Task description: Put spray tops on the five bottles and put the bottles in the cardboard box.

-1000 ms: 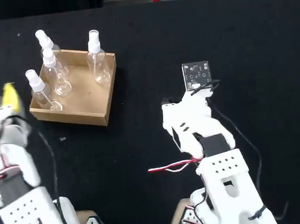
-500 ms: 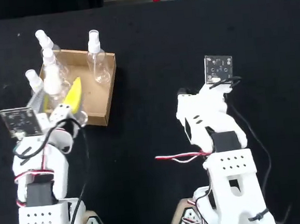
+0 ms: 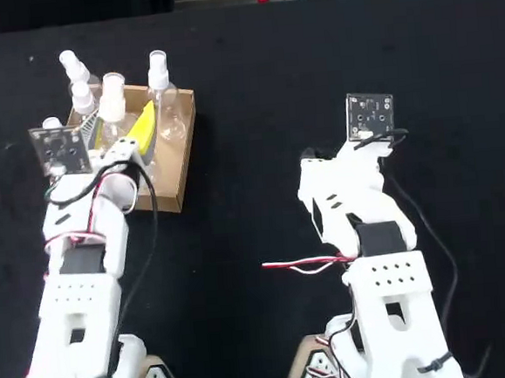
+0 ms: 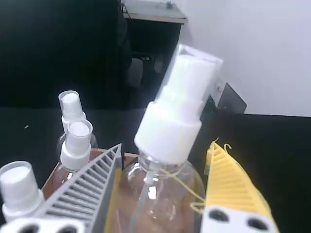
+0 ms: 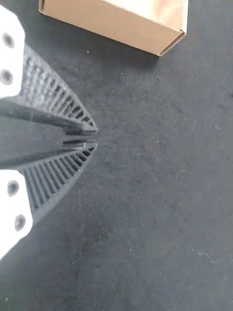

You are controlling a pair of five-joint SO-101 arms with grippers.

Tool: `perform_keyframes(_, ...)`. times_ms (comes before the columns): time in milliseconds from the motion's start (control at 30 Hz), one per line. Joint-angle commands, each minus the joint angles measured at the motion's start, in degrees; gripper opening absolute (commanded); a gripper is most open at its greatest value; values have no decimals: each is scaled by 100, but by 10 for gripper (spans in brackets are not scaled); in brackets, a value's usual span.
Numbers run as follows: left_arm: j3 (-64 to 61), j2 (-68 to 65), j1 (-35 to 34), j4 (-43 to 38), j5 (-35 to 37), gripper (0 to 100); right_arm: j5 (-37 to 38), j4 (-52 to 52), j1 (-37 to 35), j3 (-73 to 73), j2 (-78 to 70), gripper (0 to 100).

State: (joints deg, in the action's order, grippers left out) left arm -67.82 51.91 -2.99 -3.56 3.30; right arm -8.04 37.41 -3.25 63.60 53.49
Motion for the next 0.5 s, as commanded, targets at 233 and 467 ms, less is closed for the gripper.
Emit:
perform_keyframes(233,409,-1820,57,-2075,18,255,-35,-123,721,-567,75,26)
perform_keyframes(467,224,-2646,48,-3182,18,255,-35,-123,712,-567,75,26)
